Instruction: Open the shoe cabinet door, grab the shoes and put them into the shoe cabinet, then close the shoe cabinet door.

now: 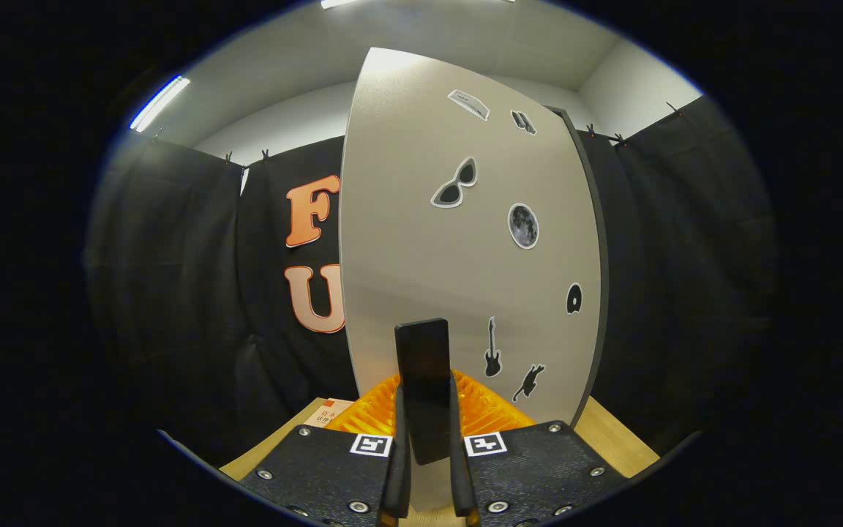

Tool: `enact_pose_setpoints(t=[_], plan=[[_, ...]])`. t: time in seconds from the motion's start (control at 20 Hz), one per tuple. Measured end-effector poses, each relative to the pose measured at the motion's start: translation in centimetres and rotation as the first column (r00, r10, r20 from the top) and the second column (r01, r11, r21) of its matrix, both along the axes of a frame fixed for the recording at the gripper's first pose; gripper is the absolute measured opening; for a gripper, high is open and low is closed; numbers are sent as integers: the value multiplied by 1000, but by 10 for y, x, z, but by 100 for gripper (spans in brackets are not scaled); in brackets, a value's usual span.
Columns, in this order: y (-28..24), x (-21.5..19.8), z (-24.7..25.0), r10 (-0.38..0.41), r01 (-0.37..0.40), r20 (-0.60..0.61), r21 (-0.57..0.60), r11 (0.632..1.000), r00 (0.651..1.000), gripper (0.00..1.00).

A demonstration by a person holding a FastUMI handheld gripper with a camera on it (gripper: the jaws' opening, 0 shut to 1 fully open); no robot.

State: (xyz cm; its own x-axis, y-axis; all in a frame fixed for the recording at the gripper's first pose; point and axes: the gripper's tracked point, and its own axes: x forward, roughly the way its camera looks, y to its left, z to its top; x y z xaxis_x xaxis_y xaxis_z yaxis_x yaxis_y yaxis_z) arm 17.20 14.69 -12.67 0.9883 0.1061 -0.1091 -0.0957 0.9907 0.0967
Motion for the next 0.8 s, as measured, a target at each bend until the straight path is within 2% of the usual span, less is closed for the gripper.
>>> enact_pose_setpoints(t=[0.4,0.8], plan=[[-47,-37,-1,41,-41,12,21,999,999,21],[-124,-69,0,23,-24,36,42,999,999,21]])
